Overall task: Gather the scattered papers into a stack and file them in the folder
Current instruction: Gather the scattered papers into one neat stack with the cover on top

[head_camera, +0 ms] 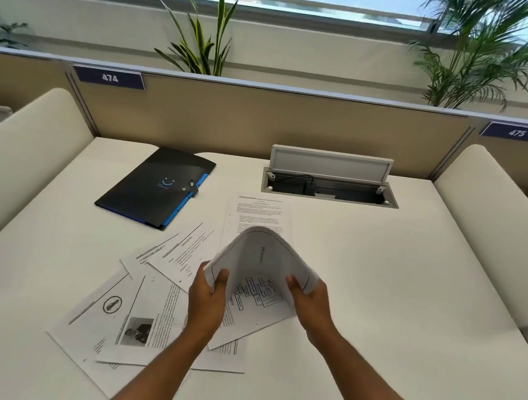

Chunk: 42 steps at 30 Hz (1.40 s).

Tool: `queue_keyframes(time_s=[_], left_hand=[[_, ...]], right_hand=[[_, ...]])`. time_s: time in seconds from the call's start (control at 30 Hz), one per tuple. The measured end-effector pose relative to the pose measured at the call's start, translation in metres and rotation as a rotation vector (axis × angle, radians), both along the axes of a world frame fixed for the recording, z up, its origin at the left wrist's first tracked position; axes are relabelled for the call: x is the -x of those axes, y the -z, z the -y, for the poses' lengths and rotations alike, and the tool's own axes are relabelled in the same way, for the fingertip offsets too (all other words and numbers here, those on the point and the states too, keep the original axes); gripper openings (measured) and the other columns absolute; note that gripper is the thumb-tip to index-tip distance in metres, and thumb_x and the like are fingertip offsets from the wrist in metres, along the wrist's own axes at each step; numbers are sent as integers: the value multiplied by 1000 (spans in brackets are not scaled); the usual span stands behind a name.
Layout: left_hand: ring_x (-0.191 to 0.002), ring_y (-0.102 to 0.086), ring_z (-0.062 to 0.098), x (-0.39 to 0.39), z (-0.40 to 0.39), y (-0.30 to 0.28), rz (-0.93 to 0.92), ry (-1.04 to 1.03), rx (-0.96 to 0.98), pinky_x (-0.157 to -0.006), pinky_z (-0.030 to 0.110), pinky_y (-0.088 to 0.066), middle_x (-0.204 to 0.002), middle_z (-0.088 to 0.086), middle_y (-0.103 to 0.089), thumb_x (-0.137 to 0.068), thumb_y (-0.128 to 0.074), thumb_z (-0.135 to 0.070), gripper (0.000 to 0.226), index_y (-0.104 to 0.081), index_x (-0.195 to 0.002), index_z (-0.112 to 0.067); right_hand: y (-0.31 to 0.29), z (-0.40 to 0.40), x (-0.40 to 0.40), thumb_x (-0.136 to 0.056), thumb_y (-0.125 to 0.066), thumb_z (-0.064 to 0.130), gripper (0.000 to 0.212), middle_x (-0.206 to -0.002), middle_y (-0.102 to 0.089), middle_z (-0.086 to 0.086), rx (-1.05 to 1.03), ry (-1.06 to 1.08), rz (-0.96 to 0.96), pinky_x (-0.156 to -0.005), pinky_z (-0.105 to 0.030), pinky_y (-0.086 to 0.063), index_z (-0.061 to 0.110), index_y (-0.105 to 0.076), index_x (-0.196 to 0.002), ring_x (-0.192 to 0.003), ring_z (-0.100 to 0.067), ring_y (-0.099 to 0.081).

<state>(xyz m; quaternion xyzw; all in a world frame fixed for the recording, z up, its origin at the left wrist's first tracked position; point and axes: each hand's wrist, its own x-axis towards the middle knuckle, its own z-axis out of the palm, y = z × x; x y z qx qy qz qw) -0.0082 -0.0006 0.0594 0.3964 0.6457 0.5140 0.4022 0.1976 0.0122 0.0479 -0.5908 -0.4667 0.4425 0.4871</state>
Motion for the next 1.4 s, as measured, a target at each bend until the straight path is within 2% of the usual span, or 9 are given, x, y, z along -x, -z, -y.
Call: queue_keyframes(time_s=[0.2, 0.37, 0.53, 0.73, 0.87, 1.0, 1.1, 1.27, 1.4], left_hand=[[-98, -61, 13, -4, 7, 5, -76, 79, -91, -55, 9, -52, -105, -19, -54, -92, -55, -47, 30, -39, -117, -47], [-125, -52, 10, 19, 7, 0, -324, -32, -401, -82, 15, -55, -141, -7, -45, -96, -56, -11, 58, -34, -143, -37], [-127, -49, 15, 37, 1, 7, -542, 31, -440, -93, 2, -42, -134, 2, -50, -98, -49, -7, 56, -39, -149, -28], [-124, -54, 17, 37, -3, 1, -556, 57, -464, -93, 25, -54, -133, -1, -54, -99, -49, -15, 50, -42, -147, -30], [-124, -54, 19, 35, -3, 0, -464, 42, -407, -86, 23, -57, -142, 3, -49, -97, -55, -14, 63, -30, -151, -33], [-115, -57, 17, 33, -10, -1, -97, -47, -180, -70, 10, -54, -137, -2, -46, -99, -53, -21, 58, -26, -147, -38], [-112, -59, 26, 30, -18, 4, -164, 21, -62, -67, 13, -51, -122, 6, -58, -102, -46, -29, 32, -44, -132, -19], [-100, -59, 14, 26, -12, 4, -150, -1, -73, -61, 11, -52, -112, -3, -57, -103, -44, -29, 21, -42, -124, -29], [-101, -62, 25, 23, -1, 20, -211, 8, 3, -66, 16, -50, -116, 9, -63, -102, -47, -26, 35, -46, -133, -10]], right_hand=[[0, 7, 4, -99, -67, 31, 41, -123, -63, 23, -4, -83, 124, -81, -6, -50, 45, -48, -132, -117, -2, -62], [-18, 9, -7, -93, -68, 2, 78, -135, -59, 11, -363, 108, 445, -90, -1, -45, 27, -29, -156, -117, 4, -57], [-26, 1, -18, -85, -66, -15, 73, -131, -65, -5, -576, 71, 879, -58, -38, -62, 18, -54, -148, -85, -27, -71], [-21, -1, -20, -88, -65, -9, 79, -137, -59, -2, -525, 44, 977, -50, -35, -58, 29, -43, -155, -68, -25, -66], [-21, -2, -19, -90, -74, 10, 83, -140, -58, 14, -430, 104, 591, -83, -7, -53, 34, -30, -157, -112, -3, -64], [-19, -11, -18, -85, -84, 17, 46, -108, -76, 14, 9, 141, -54, -85, -23, -58, 36, -66, -124, -108, -11, -72], [-15, -16, -14, -88, -81, 16, 15, -98, -79, -2, 113, 182, -100, -84, -38, -60, 27, -73, -95, -100, -29, -75], [-10, -13, -16, -88, -81, 20, 13, -97, -79, -4, 100, 242, -86, -84, -42, -61, 20, -74, -100, -94, -25, -74], [-1, -4, -17, -90, -79, 16, 14, -99, -77, -3, 163, 205, -59, -84, -38, -59, 24, -71, -100, -97, -25, -73]])
